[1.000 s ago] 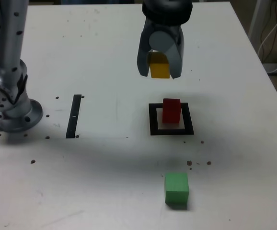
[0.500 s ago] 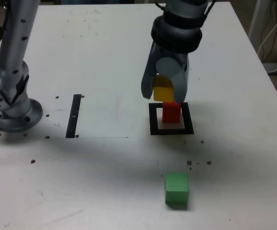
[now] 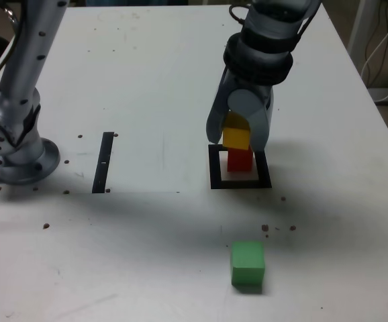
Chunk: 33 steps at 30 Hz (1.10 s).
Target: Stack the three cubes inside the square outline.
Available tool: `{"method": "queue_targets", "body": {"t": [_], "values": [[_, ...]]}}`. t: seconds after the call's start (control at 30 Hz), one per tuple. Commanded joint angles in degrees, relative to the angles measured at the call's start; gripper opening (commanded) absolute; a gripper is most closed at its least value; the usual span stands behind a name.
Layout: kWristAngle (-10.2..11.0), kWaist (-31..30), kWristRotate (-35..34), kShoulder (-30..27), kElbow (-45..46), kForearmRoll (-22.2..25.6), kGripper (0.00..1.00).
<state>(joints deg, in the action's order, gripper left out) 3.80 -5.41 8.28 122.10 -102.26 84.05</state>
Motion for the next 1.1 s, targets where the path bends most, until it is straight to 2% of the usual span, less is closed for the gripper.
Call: {"method": "queue_targets", "body": {"t": [0.0, 0.1, 0.37, 0.67, 0.73, 0.93, 1.07], "values": [[0.07, 0.22, 0.27, 0.4, -0.19, -0.02, 0.33], [0.0, 0.37, 0.51, 0.58, -0.31, -0.02, 0.36], [-0.38, 0.4, 0.96, 1.92, -0.52, -0.27, 0.36], [0.83, 0.41, 1.13, 2.73, -0.83, -0.66, 0.38], [0.84, 0.45, 1.18, 2.71, -0.86, -0.75, 0.45], [0.55, 0.58, 1.35, 2.59, -0.68, -0.83, 0.82], [0.58, 0.63, 1.39, 2.35, -0.37, -0.8, 0.92]]}}
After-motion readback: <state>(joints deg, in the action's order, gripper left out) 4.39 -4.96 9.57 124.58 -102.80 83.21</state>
